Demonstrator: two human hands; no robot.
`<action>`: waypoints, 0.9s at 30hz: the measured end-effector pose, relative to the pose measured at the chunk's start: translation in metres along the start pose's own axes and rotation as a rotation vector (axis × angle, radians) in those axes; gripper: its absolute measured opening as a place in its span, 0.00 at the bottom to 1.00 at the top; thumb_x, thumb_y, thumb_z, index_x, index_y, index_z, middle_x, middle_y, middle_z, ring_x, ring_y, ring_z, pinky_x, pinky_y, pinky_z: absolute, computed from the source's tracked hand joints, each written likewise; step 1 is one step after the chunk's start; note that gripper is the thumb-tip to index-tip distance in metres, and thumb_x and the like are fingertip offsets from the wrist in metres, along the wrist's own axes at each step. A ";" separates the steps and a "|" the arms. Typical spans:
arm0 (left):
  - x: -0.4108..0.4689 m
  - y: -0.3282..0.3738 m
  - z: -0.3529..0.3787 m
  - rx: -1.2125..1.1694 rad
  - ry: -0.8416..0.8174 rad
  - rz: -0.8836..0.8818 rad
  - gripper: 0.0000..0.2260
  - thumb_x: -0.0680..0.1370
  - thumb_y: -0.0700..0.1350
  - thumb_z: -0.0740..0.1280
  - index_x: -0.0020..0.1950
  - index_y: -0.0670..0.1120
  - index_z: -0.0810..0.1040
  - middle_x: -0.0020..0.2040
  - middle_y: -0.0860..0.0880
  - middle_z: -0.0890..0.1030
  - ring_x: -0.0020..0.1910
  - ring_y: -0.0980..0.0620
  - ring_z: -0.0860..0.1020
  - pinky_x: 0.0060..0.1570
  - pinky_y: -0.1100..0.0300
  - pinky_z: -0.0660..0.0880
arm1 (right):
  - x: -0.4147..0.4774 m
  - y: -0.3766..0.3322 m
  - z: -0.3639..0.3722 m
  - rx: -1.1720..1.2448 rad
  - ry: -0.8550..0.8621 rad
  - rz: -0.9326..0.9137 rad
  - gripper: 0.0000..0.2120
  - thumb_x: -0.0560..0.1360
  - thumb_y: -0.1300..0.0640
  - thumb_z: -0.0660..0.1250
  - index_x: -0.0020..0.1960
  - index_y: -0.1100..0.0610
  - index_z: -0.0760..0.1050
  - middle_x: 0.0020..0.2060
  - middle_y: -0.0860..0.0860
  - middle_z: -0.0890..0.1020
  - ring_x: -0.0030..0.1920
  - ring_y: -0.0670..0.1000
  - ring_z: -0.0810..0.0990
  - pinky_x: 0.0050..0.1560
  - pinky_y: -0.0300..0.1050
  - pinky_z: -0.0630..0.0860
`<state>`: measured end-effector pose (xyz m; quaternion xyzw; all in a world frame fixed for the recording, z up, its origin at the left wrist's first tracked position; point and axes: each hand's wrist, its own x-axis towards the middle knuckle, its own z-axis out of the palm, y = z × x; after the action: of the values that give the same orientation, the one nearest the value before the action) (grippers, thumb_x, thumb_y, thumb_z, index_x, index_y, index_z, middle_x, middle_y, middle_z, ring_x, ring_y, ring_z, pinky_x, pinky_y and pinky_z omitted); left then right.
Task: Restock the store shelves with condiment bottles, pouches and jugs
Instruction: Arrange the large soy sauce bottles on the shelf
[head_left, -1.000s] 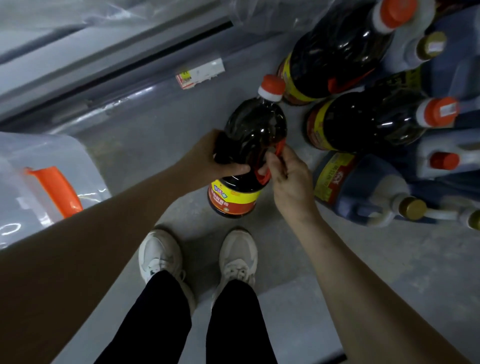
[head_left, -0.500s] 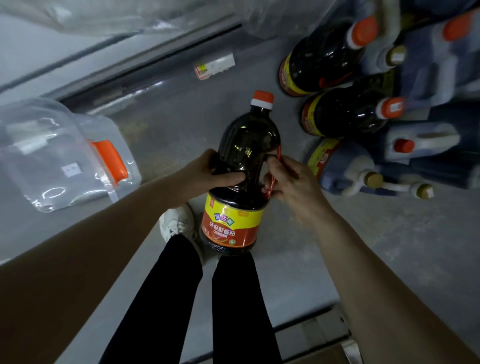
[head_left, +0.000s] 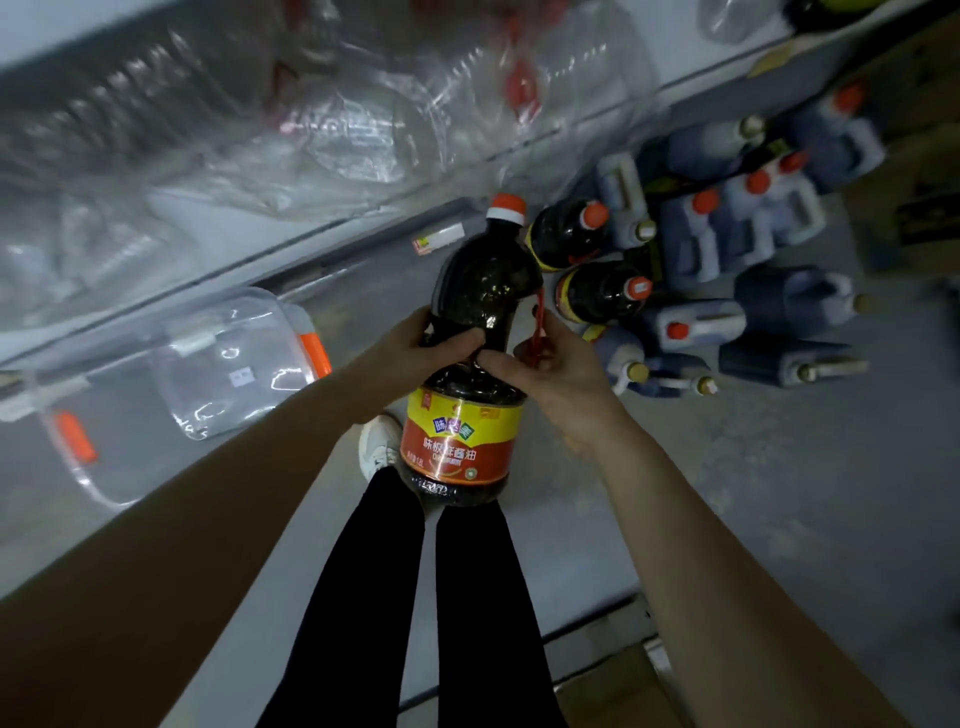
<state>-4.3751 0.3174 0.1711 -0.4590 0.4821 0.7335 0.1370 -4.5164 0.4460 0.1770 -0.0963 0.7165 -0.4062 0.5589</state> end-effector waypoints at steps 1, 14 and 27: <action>-0.013 0.010 0.001 -0.019 -0.003 0.001 0.20 0.70 0.59 0.72 0.59 0.55 0.75 0.54 0.53 0.82 0.49 0.59 0.83 0.45 0.63 0.79 | -0.009 -0.012 0.002 0.014 0.002 -0.009 0.25 0.72 0.62 0.77 0.67 0.57 0.74 0.38 0.38 0.82 0.39 0.35 0.81 0.40 0.30 0.76; -0.183 0.120 0.006 -0.067 0.124 0.189 0.24 0.68 0.61 0.70 0.60 0.50 0.81 0.54 0.49 0.85 0.54 0.51 0.84 0.57 0.54 0.78 | -0.127 -0.161 0.009 0.006 -0.055 -0.213 0.22 0.73 0.62 0.76 0.65 0.56 0.77 0.45 0.44 0.87 0.47 0.43 0.86 0.45 0.35 0.80; -0.344 0.209 -0.005 0.002 0.387 0.510 0.27 0.67 0.68 0.70 0.55 0.48 0.81 0.51 0.48 0.86 0.52 0.49 0.84 0.55 0.51 0.80 | -0.244 -0.319 0.034 -0.224 -0.111 -0.547 0.19 0.70 0.52 0.80 0.58 0.48 0.80 0.38 0.43 0.84 0.42 0.44 0.84 0.44 0.41 0.79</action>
<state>-4.3209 0.2926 0.5688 -0.4543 0.5995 0.6427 -0.1453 -4.5005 0.3666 0.5722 -0.3691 0.6727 -0.4541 0.4528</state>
